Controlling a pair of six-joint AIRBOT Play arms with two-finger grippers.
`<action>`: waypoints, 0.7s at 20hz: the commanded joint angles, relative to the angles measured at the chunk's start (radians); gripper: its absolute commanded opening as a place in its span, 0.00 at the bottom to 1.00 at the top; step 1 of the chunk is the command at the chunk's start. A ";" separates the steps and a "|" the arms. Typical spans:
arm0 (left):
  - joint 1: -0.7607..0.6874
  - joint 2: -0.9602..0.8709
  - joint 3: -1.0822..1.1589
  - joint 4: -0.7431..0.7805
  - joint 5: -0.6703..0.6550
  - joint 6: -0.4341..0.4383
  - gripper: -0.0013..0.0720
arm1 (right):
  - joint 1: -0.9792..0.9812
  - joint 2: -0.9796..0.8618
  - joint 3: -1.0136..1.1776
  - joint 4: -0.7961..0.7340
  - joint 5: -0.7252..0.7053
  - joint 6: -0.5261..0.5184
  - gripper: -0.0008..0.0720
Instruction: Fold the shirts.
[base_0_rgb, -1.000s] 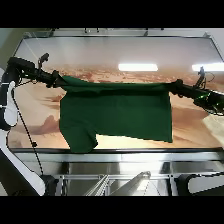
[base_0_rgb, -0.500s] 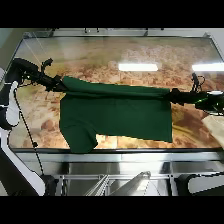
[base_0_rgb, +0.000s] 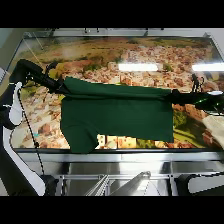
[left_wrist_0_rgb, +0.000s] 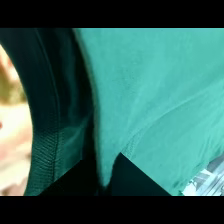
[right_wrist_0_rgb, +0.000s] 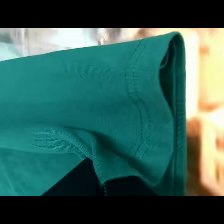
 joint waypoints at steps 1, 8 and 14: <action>-0.015 -0.001 0.000 -0.003 0.018 -0.001 0.09 | 0.001 0.005 0.001 0.000 0.027 0.001 0.14; 0.069 0.051 -0.008 -0.003 0.166 -0.132 0.80 | -0.079 0.162 0.002 -0.264 0.104 0.221 0.72; 0.212 0.323 -0.357 -0.002 0.138 -0.124 0.80 | -0.246 0.322 -0.116 -0.473 0.376 0.366 0.73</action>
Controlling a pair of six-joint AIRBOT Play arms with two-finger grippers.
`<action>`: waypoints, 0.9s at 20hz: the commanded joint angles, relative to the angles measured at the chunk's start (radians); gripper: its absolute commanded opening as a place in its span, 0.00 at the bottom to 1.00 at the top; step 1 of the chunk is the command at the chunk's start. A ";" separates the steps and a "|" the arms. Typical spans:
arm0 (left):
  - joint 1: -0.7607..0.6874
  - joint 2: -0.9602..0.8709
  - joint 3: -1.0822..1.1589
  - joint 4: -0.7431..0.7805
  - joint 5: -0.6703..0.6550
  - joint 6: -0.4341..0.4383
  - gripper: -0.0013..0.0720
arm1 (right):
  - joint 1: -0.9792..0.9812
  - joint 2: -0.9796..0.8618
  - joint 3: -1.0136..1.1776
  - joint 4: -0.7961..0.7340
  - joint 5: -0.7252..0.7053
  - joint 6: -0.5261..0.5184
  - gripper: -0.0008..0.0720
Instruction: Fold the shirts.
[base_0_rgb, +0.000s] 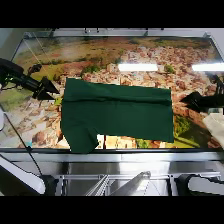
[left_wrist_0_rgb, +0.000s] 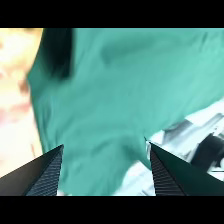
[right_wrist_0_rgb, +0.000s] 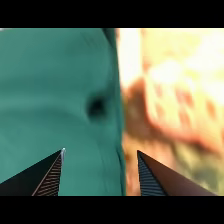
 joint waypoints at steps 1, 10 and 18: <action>0.079 0.158 -0.237 0.001 -0.035 0.011 0.80 | -0.060 0.065 -0.124 -0.117 0.129 0.066 0.73; 0.184 0.378 -0.770 0.009 -0.161 0.054 0.80 | -0.055 0.026 -0.476 -0.018 0.028 -0.137 0.73; 0.174 0.458 -1.022 0.008 -0.314 0.080 0.80 | 0.006 0.017 -0.485 0.046 0.048 -0.184 0.04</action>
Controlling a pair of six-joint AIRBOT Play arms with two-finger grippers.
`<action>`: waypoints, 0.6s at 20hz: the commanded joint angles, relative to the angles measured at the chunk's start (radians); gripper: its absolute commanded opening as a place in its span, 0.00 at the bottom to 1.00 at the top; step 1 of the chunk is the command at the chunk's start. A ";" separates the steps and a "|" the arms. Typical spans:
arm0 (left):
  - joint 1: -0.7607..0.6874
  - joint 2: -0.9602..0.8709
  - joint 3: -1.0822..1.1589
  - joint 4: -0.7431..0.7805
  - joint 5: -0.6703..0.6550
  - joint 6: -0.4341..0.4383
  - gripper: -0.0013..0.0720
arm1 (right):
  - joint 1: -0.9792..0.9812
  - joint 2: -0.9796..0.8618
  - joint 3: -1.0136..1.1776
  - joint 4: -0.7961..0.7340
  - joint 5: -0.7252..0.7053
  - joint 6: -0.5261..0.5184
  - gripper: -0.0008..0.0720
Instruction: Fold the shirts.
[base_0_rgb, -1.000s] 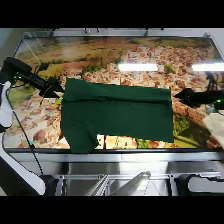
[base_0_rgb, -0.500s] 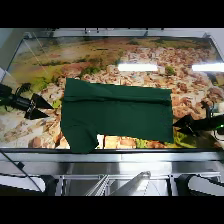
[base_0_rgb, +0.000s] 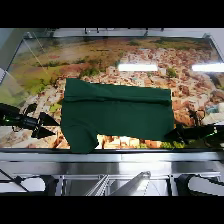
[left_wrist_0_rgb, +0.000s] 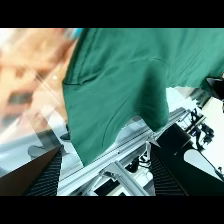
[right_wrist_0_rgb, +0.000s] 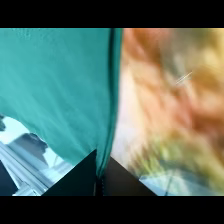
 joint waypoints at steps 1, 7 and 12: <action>-0.016 0.022 -0.102 0.000 -0.090 0.010 0.80 | 0.018 -0.001 -0.003 0.020 -0.017 -0.010 0.04; -0.180 0.022 -0.173 -0.011 -0.270 0.010 0.80 | 0.018 -0.001 -0.003 0.035 -0.016 -0.010 0.04; -0.323 0.023 -0.111 -0.006 -0.286 0.010 0.33 | 0.017 -0.001 -0.003 0.061 0.017 -0.010 0.04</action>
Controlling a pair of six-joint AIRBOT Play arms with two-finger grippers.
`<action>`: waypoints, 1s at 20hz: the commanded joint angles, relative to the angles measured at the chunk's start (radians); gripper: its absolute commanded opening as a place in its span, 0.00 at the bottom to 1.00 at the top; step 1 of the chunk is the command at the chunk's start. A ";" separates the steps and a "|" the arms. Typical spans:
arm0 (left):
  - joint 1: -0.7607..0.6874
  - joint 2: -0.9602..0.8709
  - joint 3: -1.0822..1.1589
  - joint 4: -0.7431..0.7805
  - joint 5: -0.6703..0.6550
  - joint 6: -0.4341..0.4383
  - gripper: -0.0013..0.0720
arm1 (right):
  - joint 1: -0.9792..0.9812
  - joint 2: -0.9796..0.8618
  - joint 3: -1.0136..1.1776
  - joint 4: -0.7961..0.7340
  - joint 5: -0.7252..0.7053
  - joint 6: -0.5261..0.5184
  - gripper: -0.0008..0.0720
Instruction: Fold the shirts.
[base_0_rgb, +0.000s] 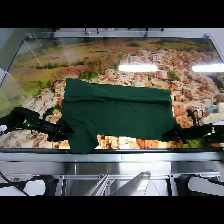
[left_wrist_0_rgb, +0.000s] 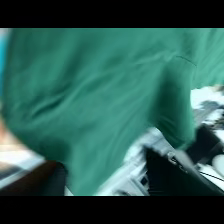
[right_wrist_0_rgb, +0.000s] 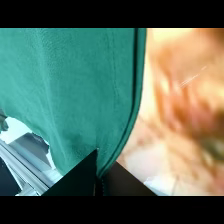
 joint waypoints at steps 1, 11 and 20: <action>-0.084 0.000 0.044 0.014 -0.030 0.005 0.05 | 0.000 0.001 0.001 0.029 0.042 0.002 0.04; 0.003 0.160 0.122 0.099 0.291 0.014 0.05 | -0.097 0.140 0.065 -0.005 0.125 0.183 0.04; 0.144 0.352 0.079 0.080 0.277 -0.003 0.05 | -0.223 0.289 0.114 -0.065 0.180 0.305 0.04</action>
